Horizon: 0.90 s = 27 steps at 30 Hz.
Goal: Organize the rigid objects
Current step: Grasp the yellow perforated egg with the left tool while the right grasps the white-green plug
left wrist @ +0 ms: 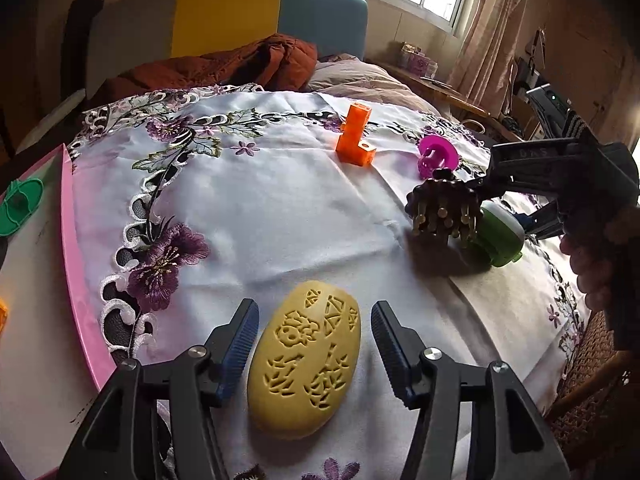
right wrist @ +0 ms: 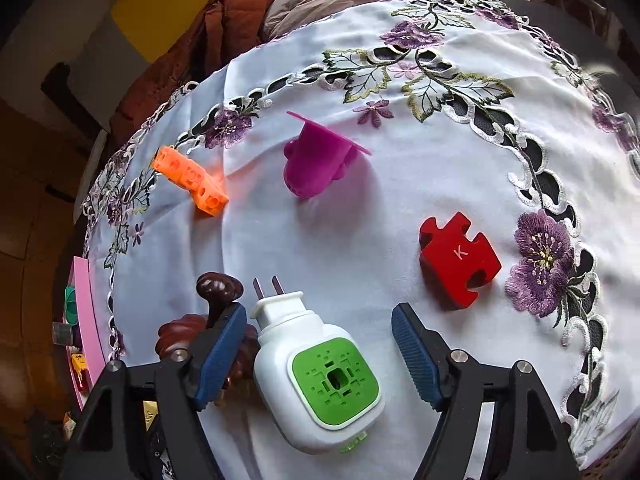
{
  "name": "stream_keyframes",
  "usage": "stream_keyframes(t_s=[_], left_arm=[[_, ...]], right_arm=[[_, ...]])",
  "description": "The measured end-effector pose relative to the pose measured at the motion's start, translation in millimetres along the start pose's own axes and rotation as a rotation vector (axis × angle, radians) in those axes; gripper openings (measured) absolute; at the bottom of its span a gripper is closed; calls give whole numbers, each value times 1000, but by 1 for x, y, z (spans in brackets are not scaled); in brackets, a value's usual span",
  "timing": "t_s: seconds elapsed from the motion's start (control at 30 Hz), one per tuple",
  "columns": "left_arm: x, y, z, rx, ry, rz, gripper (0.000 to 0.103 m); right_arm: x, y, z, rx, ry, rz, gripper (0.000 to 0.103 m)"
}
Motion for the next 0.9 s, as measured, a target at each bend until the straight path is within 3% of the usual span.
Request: stream_keyframes(t_s=[0.17,0.33,0.57,0.9], left_arm=[[2,2,-3,23,-65,-36,65],[-2,0,-5,69,-57,1,65],[-13,-10,0,90,84,138,64],[-9,-5,2,90,100,120,61]], right_arm=[[-5,0,-3,-8,-4,17,78],[-7,0,-6,-17,-2,22,79],[-11,0,-9,-32,-9,43,79],[-13,-3,-12,-36,-10,59,79]])
Point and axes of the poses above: each gripper's, at about its wrist camera, not at the fingertips, and z roughly the way its jaws point, x to its left, y to its top, the point moved 5 cm from there along z, roughly the way its jaws point, and after that the axes turned 12 degrees about x, right-handed, at the moved point
